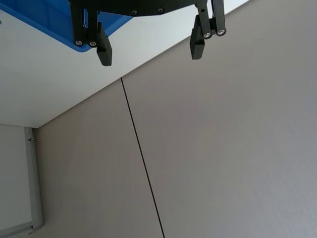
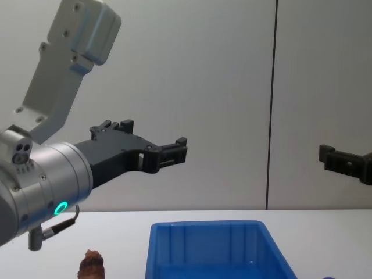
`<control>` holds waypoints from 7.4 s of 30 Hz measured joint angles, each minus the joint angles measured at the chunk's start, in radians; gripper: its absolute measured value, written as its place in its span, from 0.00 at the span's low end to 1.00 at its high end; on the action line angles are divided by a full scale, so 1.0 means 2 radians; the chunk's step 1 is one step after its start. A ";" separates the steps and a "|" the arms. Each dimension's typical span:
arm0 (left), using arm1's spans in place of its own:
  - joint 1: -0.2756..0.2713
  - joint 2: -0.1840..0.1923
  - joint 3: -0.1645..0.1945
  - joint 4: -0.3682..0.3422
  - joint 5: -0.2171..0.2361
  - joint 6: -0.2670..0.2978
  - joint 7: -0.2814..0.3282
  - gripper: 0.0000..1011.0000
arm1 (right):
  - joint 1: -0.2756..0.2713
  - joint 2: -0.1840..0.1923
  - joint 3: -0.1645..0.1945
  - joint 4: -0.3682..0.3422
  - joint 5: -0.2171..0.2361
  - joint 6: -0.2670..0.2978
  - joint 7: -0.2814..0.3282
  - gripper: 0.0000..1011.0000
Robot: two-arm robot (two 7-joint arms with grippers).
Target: Pick up the two dolls from the table and place them into the box.
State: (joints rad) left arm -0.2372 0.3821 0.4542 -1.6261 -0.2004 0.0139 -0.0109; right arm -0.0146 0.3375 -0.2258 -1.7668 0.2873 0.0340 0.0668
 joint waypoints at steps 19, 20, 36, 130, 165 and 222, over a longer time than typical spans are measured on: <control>0.000 0.000 0.000 0.000 0.000 0.000 0.000 0.99 | 0.000 0.000 0.000 0.000 0.000 0.000 0.000 0.99; 0.000 0.000 0.000 0.000 0.000 0.000 0.000 0.99 | 0.000 0.000 0.000 0.000 0.000 0.000 0.000 0.99; 0.000 0.000 0.000 0.000 0.000 0.000 0.000 0.99 | -0.030 0.016 0.009 -0.018 0.010 0.003 -0.029 0.99; 0.000 0.000 0.000 0.000 0.000 0.000 0.000 0.99 | 0.023 -0.043 -0.001 0.130 0.005 0.184 -0.096 0.34; 0.000 0.000 0.000 0.000 0.000 0.000 0.000 0.99 | 0.056 -0.049 -0.016 0.059 -0.068 0.094 0.038 0.34; 0.000 0.000 0.000 0.000 0.000 0.000 0.000 0.99 | 0.169 -0.099 -0.052 0.127 -0.036 0.252 0.279 0.99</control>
State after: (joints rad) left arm -0.2371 0.3821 0.4542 -1.6262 -0.2004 0.0138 -0.0109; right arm 0.3240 0.1397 -0.3297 -1.5125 0.2147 0.5378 0.6255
